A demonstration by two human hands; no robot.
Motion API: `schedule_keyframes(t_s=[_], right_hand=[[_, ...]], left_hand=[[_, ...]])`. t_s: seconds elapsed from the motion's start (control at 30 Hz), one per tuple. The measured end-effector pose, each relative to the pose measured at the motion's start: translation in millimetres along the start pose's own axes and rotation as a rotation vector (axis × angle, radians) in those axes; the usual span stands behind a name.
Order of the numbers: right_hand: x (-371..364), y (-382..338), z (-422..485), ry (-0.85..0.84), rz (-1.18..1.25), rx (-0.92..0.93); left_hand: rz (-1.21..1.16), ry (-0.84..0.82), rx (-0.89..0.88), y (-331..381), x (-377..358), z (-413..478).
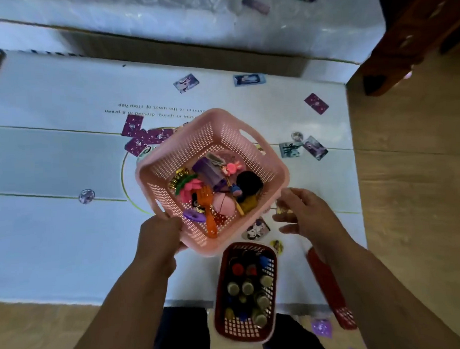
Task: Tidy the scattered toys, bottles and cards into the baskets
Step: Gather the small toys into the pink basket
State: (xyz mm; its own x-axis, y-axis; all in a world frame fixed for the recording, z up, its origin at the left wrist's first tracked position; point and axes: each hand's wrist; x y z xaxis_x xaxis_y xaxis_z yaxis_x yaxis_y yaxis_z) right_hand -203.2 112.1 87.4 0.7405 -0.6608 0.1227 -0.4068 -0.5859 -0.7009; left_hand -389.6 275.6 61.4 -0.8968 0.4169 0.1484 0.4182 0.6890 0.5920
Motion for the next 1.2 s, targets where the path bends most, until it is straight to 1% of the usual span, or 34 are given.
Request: schedule_keyframes(t_s=[0.03,0.1,0.13,0.2,0.33,0.53,0.77,0.9,0.97,1.1,1.2], right_hand=[[12,1,-2,-0.027,-0.01,0.007],[42,5,-15,-0.126,-0.056,0.032],[50,4,-15,-0.148,-0.065,0.043],[67,4,-21,-0.174,-0.089,0.059],[96,7,-42,-0.284,-0.203,0.09],[88,16,-76,-0.452,-0.365,0.158],[63,48,-112,-0.559,-0.569,0.24],[64,80,-152,-0.654,-0.661,0.314],[71,102,-169,-0.702,-0.706,0.34],[101,155,-214,-0.822,-0.851,0.386],[126,190,-252,-0.895,-0.901,0.385]], left_hand=[[0.003,-0.003,-0.005,-8,-7,-11],[-0.03,0.051,-0.021,-32,-27,-42],[-0.044,0.067,-0.029,-38,-32,-49],[-0.117,0.095,-0.023,-54,-42,-71],[-0.303,0.152,-0.004,-91,-61,-126],[-0.379,0.306,-0.063,-131,-48,-198],[-0.523,0.437,-0.095,-196,-34,-280],[-0.647,0.537,-0.078,-256,-37,-333],[-0.655,0.589,-0.078,-288,-45,-362],[-0.731,0.731,-0.062,-364,-77,-429],[-0.784,0.81,-0.025,-411,-109,-475]])
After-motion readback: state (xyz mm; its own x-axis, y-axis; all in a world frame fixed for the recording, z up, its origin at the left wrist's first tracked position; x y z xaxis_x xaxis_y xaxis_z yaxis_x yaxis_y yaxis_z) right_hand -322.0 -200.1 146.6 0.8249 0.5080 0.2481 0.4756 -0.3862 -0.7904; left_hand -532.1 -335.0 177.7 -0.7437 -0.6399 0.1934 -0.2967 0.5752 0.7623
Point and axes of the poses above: each hand's wrist, its own z-axis towards the middle knuckle, its own x-axis out of the back of the hand, y = z × x, and after that the axes turned 5 degrees about -y, right-handed
